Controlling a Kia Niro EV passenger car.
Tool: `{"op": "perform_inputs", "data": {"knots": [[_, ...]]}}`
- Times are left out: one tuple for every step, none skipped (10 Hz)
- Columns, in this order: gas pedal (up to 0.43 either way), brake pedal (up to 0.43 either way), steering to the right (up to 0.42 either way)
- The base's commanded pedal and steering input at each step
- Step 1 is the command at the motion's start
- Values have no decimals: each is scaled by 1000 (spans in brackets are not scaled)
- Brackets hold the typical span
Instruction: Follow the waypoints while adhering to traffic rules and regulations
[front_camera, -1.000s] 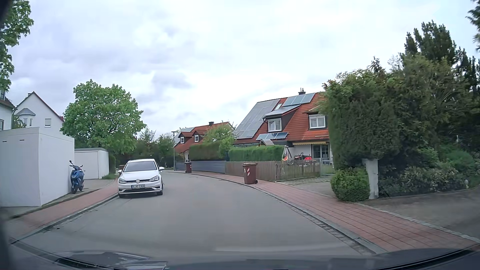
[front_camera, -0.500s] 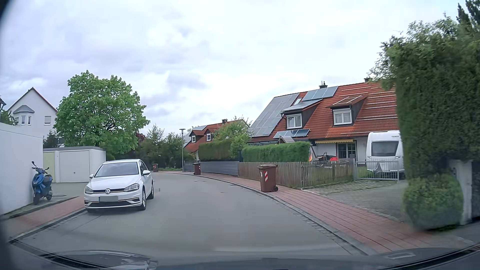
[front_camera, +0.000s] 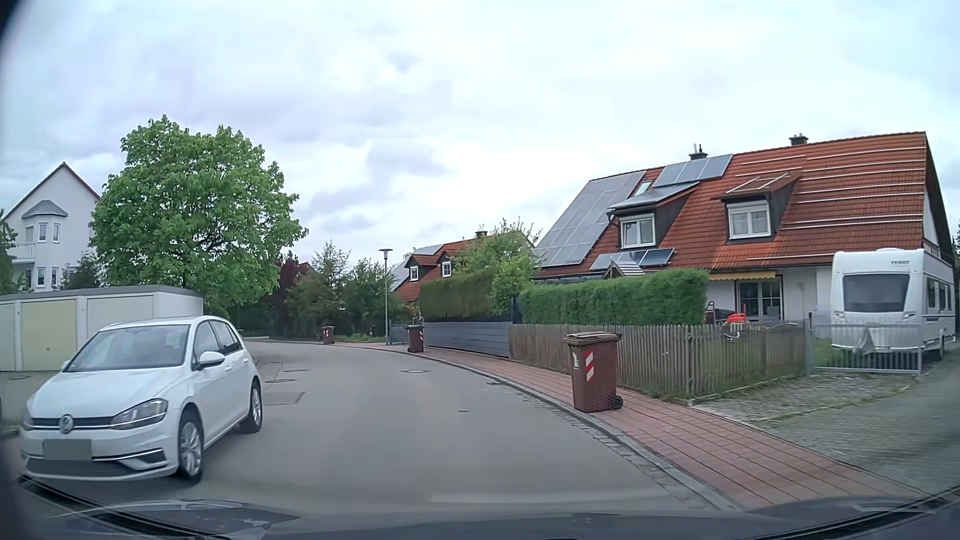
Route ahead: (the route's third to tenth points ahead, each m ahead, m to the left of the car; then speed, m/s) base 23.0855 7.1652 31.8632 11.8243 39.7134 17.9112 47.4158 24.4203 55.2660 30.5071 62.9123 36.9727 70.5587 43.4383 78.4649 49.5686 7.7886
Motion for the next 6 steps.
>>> {"op": "perform_inputs", "data": {"knots": [[138,6,-89],[138,6,-88],[130,6,-89],[118,6,-89],[118,6,-89],[118,6,-89]]}}
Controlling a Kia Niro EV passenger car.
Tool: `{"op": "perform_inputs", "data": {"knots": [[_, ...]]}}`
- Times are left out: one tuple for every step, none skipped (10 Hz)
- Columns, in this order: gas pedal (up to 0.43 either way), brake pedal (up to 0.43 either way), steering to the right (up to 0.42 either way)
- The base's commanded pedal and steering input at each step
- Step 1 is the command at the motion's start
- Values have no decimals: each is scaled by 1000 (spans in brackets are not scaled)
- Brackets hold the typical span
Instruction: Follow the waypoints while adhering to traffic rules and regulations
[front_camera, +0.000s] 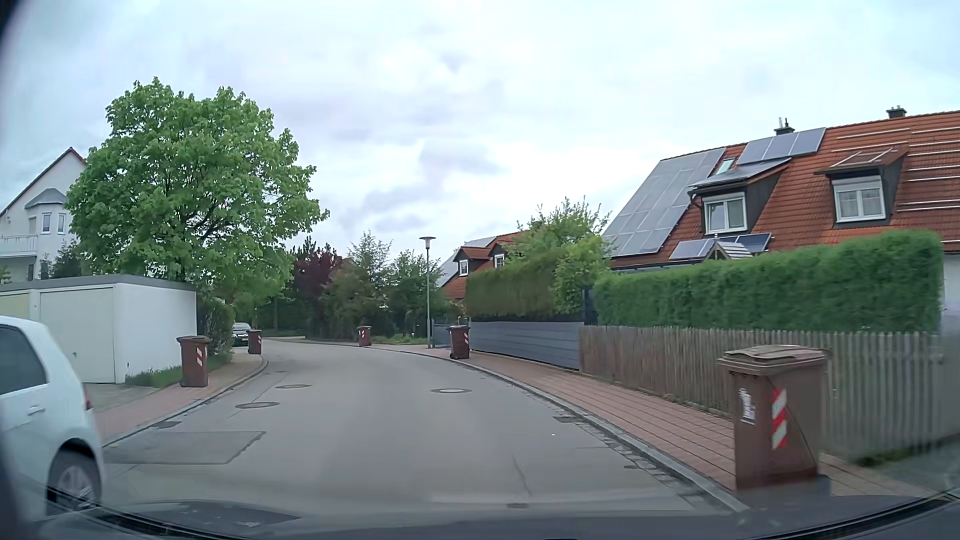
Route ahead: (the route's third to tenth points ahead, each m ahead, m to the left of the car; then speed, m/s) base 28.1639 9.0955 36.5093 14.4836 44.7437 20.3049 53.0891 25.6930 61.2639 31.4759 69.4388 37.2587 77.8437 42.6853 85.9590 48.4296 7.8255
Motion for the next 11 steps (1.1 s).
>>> {"op": "perform_inputs", "data": {"knots": [[118,6,-90],[118,6,-91],[118,6,-93],[118,6,-95],[118,6,-95],[118,6,-94],[130,6,-94],[130,6,-92],[130,6,-90],[130,6,-84],[130,6,-79]]}}
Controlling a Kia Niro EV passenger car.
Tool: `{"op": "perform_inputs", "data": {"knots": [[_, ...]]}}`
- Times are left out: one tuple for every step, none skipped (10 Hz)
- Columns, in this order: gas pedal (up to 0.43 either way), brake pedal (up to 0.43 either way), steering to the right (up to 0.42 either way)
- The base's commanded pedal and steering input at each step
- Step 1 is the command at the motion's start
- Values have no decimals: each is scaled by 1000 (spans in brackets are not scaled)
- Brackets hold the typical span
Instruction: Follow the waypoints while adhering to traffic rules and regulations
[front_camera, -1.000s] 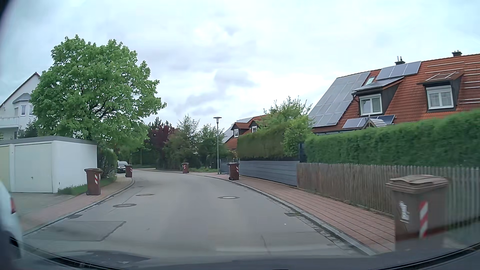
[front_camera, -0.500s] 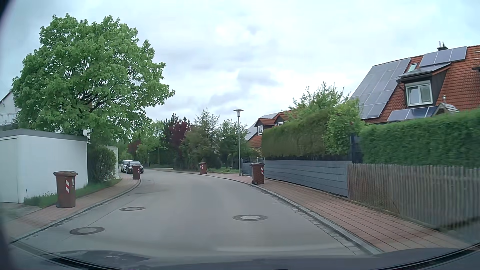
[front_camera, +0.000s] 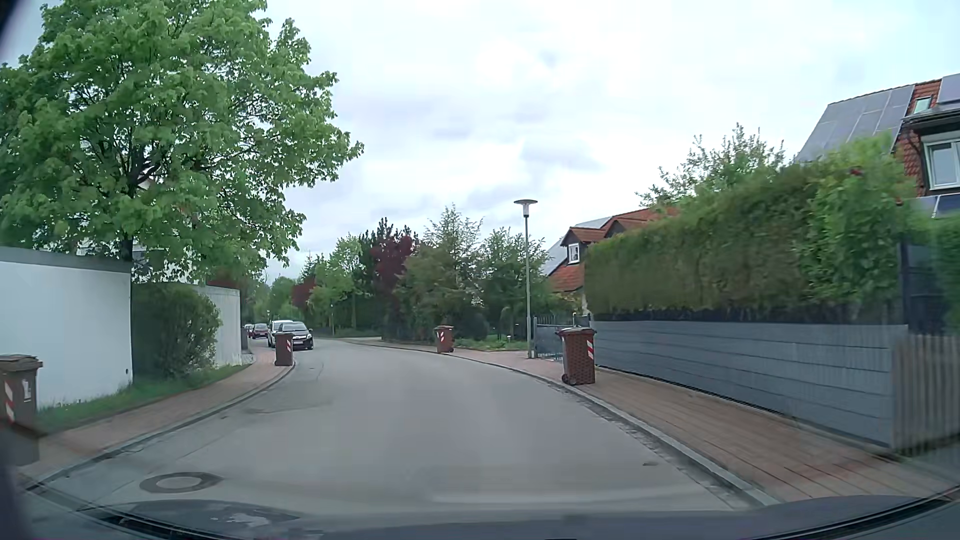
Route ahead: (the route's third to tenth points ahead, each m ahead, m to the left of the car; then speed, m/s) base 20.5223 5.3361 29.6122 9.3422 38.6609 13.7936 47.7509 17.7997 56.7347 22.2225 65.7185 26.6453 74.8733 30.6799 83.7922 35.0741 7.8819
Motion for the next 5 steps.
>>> {"op": "perform_inputs", "data": {"knots": [[130,6,-78],[138,6,-78],[138,6,-78],[150,6,-75],[150,6,-71]]}}
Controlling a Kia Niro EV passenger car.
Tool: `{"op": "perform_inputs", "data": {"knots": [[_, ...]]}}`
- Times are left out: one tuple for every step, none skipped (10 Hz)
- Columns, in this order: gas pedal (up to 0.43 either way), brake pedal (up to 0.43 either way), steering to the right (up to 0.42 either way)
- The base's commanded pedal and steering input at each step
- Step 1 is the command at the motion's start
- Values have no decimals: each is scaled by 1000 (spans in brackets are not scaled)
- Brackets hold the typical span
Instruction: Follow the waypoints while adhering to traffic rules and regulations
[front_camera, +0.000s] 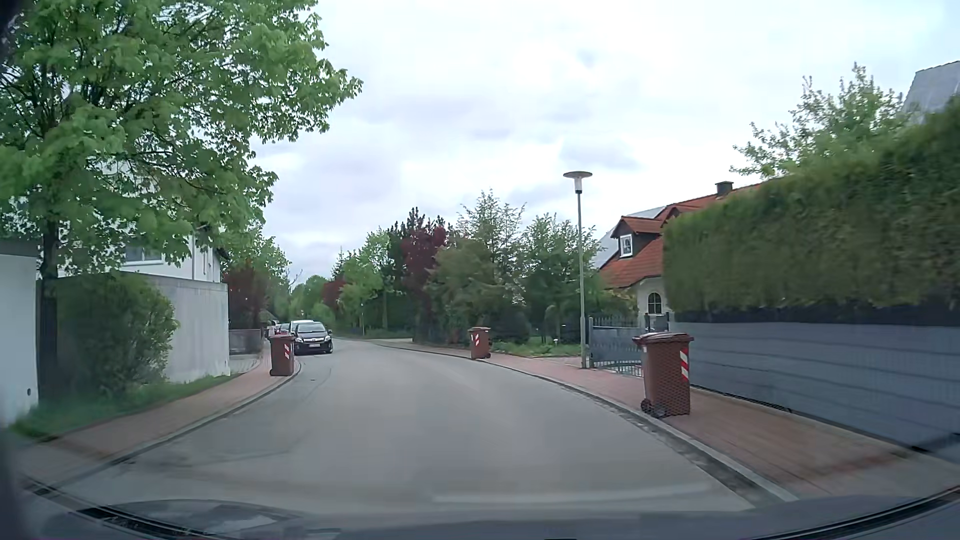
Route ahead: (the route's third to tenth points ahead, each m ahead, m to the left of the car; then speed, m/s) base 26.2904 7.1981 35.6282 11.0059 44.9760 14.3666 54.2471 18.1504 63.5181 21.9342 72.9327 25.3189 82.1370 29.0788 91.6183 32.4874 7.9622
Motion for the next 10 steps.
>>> {"op": "perform_inputs", "data": {"knots": [[150,6,-69],[157,12,-67],[157,6,-65],[157,6,-62],[157,6,-58],[169,6,-58],[169,6,-58],[177,6,-58],[177,6,-59],[177,6,-59]]}}
